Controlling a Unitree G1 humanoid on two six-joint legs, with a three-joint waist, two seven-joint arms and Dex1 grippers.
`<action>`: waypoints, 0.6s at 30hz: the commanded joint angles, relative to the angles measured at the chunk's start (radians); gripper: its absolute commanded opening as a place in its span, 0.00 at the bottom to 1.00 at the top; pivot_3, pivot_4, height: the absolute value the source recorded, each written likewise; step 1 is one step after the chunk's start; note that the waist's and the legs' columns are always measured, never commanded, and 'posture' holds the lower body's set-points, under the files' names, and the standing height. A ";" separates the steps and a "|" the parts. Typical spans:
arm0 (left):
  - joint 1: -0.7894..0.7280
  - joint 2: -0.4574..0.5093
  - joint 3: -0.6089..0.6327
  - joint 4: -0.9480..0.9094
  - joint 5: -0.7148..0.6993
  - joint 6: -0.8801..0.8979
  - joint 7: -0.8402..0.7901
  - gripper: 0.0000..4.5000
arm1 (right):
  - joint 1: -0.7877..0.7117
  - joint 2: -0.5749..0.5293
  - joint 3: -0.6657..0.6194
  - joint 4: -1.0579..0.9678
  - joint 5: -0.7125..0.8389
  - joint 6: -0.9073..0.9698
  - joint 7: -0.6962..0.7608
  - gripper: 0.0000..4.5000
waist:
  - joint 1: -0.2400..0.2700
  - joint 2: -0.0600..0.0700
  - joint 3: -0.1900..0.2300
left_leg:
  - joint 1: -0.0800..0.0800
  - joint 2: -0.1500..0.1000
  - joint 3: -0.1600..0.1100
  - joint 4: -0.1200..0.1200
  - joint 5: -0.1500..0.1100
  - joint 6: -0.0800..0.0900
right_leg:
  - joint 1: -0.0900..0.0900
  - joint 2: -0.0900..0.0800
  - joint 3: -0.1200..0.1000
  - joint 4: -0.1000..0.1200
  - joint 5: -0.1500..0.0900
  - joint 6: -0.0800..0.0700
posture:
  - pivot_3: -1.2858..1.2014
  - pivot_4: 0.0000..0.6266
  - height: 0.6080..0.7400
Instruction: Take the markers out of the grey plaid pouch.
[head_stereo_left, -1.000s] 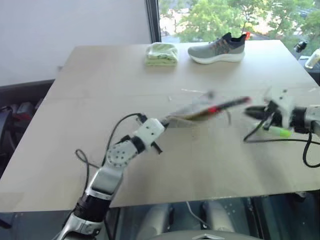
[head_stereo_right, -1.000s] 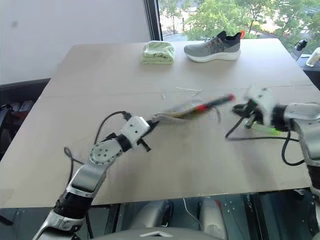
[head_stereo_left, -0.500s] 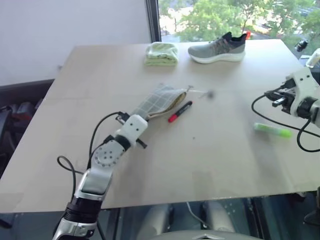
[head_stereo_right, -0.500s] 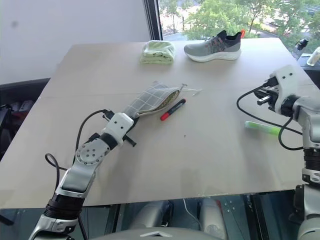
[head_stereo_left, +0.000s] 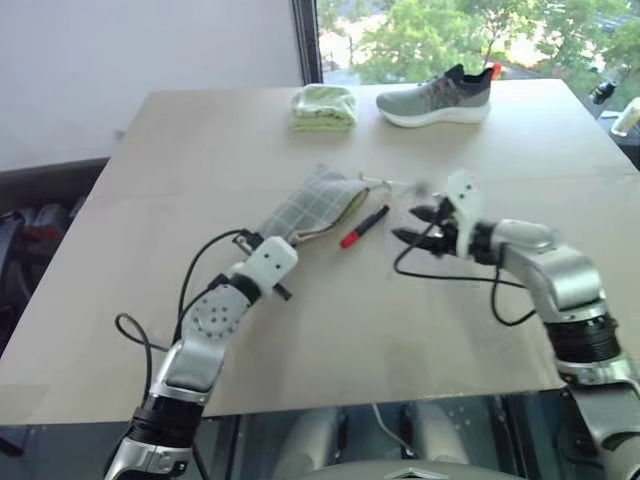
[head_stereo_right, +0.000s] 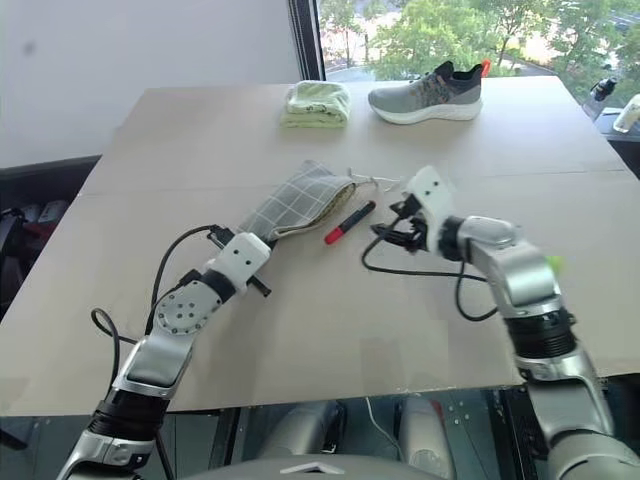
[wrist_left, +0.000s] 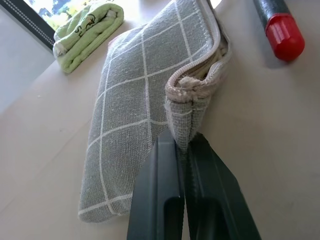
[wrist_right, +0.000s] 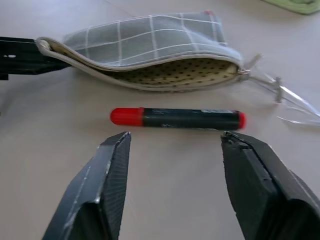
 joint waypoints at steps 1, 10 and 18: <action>0.006 0.011 0.029 -0.010 0.015 -0.025 0.024 0.00 | -0.069 0.071 0.013 0.099 -0.048 -0.087 -0.066 0.62 | -0.002 0.000 0.000 | 0.000 0.000 0.000 0.000 0.000 0.000 | 0.000 0.000 0.000 0.000 0.000 0.000 | 0.52 0.24 1.00; 0.042 0.006 0.064 -0.020 0.025 -0.010 0.047 0.00 | -0.211 0.265 0.173 0.440 -0.214 -0.354 -0.089 0.62 | -0.030 0.000 0.000 | 0.001 0.000 0.001 -0.001 0.000 0.000 | -0.002 0.002 0.001 0.002 0.000 0.000 | 0.52 0.24 1.00; 0.048 -0.008 0.065 -0.028 0.026 0.001 0.053 0.00 | -0.302 0.338 0.164 0.728 -0.275 -0.449 -0.097 0.62 | -0.032 0.000 0.000 | 0.002 0.000 0.000 -0.001 0.001 -0.001 | -0.002 0.003 0.000 0.003 0.000 0.000 | 0.52 0.24 1.00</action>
